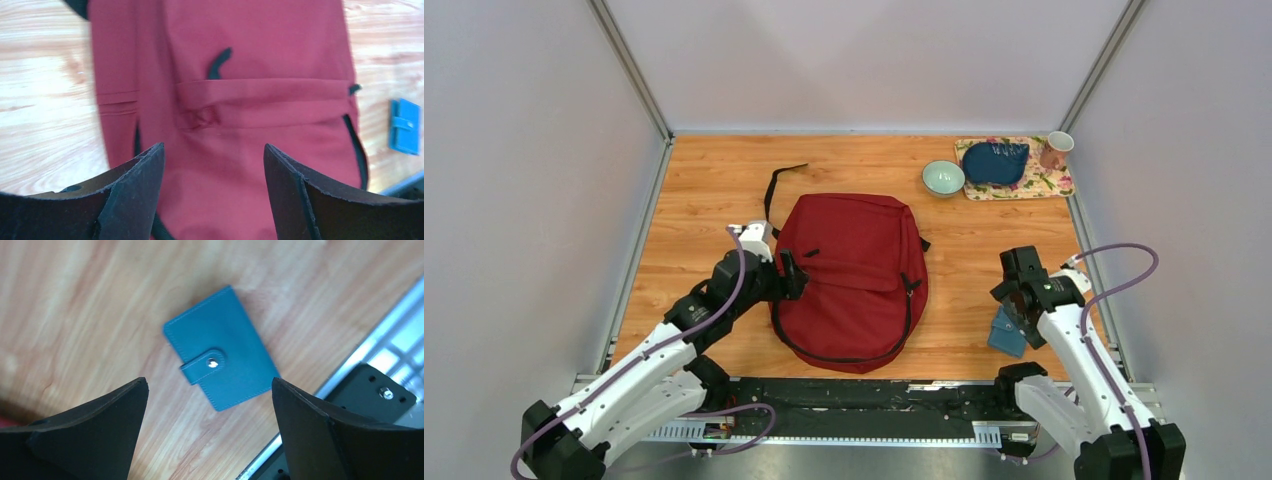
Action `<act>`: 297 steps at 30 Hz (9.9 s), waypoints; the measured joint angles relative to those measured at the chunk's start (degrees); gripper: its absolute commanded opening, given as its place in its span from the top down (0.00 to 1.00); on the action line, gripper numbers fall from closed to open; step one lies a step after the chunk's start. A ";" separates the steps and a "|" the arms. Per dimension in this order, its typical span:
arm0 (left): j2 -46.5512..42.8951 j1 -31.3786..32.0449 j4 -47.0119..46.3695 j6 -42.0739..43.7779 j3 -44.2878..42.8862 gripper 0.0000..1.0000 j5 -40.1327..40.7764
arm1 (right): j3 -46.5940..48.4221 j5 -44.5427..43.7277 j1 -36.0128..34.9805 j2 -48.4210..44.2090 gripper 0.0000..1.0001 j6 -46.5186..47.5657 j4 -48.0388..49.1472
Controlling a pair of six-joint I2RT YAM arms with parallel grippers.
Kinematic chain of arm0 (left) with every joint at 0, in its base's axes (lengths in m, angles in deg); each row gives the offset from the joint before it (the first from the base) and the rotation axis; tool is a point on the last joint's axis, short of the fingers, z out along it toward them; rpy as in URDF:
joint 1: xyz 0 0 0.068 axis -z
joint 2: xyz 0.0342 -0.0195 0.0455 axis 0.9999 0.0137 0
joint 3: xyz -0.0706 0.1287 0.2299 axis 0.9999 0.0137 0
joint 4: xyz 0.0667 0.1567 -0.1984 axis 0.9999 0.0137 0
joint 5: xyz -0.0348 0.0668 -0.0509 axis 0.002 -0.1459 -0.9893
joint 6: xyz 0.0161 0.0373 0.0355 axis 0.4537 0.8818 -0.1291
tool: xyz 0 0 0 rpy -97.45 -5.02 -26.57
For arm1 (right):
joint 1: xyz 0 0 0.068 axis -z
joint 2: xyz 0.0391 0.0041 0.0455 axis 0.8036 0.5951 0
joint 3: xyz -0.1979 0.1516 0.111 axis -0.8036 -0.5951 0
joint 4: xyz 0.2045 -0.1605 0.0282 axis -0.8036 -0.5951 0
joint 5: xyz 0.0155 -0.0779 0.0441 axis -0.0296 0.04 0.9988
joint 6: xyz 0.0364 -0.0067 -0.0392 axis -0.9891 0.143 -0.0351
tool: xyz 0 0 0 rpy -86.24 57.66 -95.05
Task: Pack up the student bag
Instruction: Pick up the book from the center of the board, then place the book in the student bag.
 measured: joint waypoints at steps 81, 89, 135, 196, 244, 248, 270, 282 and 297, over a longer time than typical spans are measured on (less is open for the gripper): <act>25.44 16.20 -12.46 -0.37 -14.45 0.18 -17.07 | -15.72 48.57 5.25 16.76 0.57 24.26 47.32; 25.40 16.20 -12.46 -0.39 -14.27 0.18 -16.98 | -16.85 49.37 5.25 16.72 0.86 22.25 49.03; 17.57 13.55 -43.52 -6.38 -0.66 0.09 -13.42 | -7.48 70.12 2.12 -12.28 1.00 9.68 47.15; 30.40 6.64 -69.26 -22.95 -1.18 1.00 -52.11 | -7.91 77.90 -8.81 -4.79 0.50 8.11 62.25; 50.66 3.61 7.34 20.72 -38.88 0.22 -21.59 | -7.74 43.89 -12.39 -19.50 1.00 14.12 36.15; 50.69 2.99 7.98 20.55 -38.84 0.23 -22.47 | -7.74 43.50 -12.39 -19.47 1.00 14.12 35.54; 33.94 2.64 -0.63 11.78 -18.12 0.37 -29.22 | -8.76 43.21 -12.39 -17.25 1.00 14.10 35.89; 24.11 2.64 -17.94 -2.86 -1.81 0.26 -21.42 | -9.73 43.47 -12.39 -16.37 1.00 13.75 37.00; 22.36 1.75 -40.13 -12.37 4.35 0.19 -16.37 | -10.25 44.65 -12.39 -16.48 1.00 12.72 37.88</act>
